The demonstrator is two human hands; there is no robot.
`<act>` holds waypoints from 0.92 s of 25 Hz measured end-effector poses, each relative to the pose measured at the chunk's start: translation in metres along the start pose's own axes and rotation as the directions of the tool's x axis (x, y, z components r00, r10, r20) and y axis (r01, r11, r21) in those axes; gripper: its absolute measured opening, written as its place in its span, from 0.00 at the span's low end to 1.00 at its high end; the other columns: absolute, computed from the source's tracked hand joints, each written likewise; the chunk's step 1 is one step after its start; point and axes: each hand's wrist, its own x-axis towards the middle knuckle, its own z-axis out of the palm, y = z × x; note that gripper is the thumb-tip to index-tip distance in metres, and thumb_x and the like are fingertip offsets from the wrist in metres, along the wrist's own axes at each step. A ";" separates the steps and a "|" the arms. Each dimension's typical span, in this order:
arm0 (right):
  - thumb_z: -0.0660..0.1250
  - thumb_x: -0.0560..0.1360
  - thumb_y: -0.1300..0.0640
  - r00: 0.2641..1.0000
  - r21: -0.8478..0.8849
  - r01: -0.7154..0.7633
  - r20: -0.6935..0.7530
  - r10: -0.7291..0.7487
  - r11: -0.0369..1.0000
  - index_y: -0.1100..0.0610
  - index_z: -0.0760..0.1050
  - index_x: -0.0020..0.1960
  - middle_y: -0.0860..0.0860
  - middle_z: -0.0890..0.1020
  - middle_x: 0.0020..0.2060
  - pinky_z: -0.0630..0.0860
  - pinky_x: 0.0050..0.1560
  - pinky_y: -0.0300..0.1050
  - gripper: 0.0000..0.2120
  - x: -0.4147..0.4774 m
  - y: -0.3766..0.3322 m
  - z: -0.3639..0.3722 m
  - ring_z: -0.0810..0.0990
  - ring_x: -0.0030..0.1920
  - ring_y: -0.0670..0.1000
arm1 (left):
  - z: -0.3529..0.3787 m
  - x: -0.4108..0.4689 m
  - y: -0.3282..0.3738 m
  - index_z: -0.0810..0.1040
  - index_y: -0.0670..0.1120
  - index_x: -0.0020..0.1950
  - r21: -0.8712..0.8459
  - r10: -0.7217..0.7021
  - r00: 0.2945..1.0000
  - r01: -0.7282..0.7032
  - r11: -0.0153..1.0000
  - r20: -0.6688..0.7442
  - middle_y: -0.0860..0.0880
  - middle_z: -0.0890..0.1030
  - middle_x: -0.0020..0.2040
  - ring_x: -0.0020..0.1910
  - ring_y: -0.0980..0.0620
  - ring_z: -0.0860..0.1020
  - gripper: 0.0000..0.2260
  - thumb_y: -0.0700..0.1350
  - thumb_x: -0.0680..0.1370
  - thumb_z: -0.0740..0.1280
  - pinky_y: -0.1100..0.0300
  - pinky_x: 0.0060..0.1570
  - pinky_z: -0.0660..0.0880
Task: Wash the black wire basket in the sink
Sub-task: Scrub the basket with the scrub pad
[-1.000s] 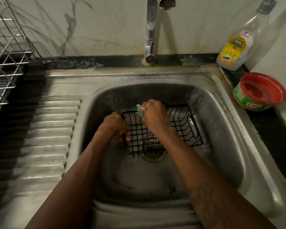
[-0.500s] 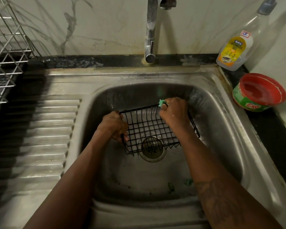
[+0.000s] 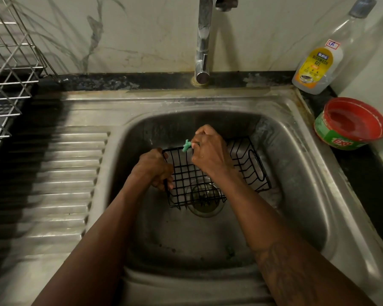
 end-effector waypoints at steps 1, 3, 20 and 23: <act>0.73 0.75 0.64 1.000 -0.014 0.025 -0.013 -0.025 1.000 0.62 0.83 0.52 0.54 0.80 0.54 0.79 0.51 0.42 0.06 -0.001 0.001 0.003 0.80 0.52 0.51 | 0.000 0.000 0.000 0.68 0.46 0.66 -0.005 0.000 1.000 0.000 1.000 -0.007 0.40 0.87 0.45 0.44 0.41 0.87 0.22 0.34 0.76 0.72 0.43 0.51 0.84; 0.74 0.73 0.66 0.998 -0.066 0.042 -0.047 -0.045 0.997 0.60 0.84 0.53 0.55 0.82 0.49 0.77 0.44 0.43 0.10 -0.003 0.005 0.010 0.81 0.49 0.55 | 0.000 0.000 0.000 0.67 0.46 0.68 0.016 0.006 1.000 -0.005 1.000 -0.011 0.40 0.87 0.44 0.44 0.41 0.87 0.24 0.33 0.76 0.71 0.44 0.51 0.84; 0.75 0.75 0.60 0.974 -0.108 -0.099 0.193 0.118 0.989 0.55 0.81 0.61 0.52 0.75 0.54 0.76 0.55 0.41 0.16 0.007 0.015 -0.010 0.77 0.56 0.51 | -0.001 -0.008 0.001 0.70 0.48 0.67 -0.051 0.007 1.000 -0.007 0.999 -0.006 0.39 0.86 0.42 0.32 0.44 0.86 0.16 0.34 0.81 0.65 0.49 0.38 0.85; 0.74 0.76 0.61 0.977 -0.099 -0.197 0.069 0.204 0.975 0.56 0.85 0.51 0.52 0.81 0.49 0.80 0.52 0.45 0.05 0.002 0.038 -0.023 0.80 0.48 0.50 | 0.000 -0.003 0.000 0.70 0.48 0.68 -0.020 0.011 1.000 -0.012 1.000 -0.019 0.40 0.87 0.41 0.34 0.44 0.87 0.18 0.35 0.80 0.66 0.49 0.40 0.85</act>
